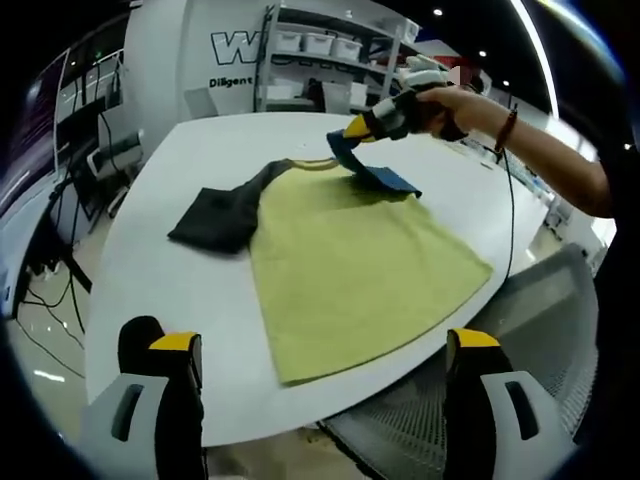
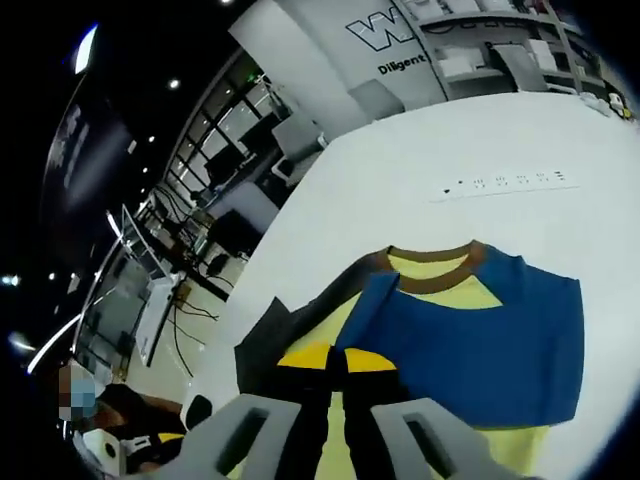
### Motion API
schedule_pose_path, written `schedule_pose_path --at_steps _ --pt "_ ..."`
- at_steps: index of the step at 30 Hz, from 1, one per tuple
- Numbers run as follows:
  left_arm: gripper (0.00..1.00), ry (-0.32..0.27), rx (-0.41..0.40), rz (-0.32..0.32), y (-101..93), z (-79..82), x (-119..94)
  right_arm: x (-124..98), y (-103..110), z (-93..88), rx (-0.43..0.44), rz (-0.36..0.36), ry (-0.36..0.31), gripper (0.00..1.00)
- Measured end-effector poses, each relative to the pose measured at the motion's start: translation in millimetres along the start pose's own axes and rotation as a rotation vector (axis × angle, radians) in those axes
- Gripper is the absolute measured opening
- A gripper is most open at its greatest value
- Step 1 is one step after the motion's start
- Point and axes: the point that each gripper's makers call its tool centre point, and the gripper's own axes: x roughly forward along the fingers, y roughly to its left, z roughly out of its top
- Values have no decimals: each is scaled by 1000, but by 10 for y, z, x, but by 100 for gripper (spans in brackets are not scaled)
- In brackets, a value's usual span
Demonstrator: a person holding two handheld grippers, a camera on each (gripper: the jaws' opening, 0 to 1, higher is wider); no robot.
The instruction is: Fold the garment on the visible template until the final outline fits inside the template.
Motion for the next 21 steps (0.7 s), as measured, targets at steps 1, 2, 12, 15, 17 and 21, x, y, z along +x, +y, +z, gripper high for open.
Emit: schedule_pose_path --at_steps 1,2,12,15,17,21 --pt "98 1 1 1 3 -5 1 15 11 -7 -8 -2 7 0" --pt "98 5 -1 3 8 -15 0 42 24 -5 -22 -8 10 0" --pt "99 -4 4 4 -11 22 1 272 212 -72 -48 6 56 0" --pt "99 -5 3 8 -3 28 -2 340 276 -102 -63 11 71 0" --pt "99 -8 1 7 0 30 -4 391 307 -116 -69 14 77 0" --pt "99 -8 -3 8 7 14 -14 505 344 -183 -69 10 99 0"
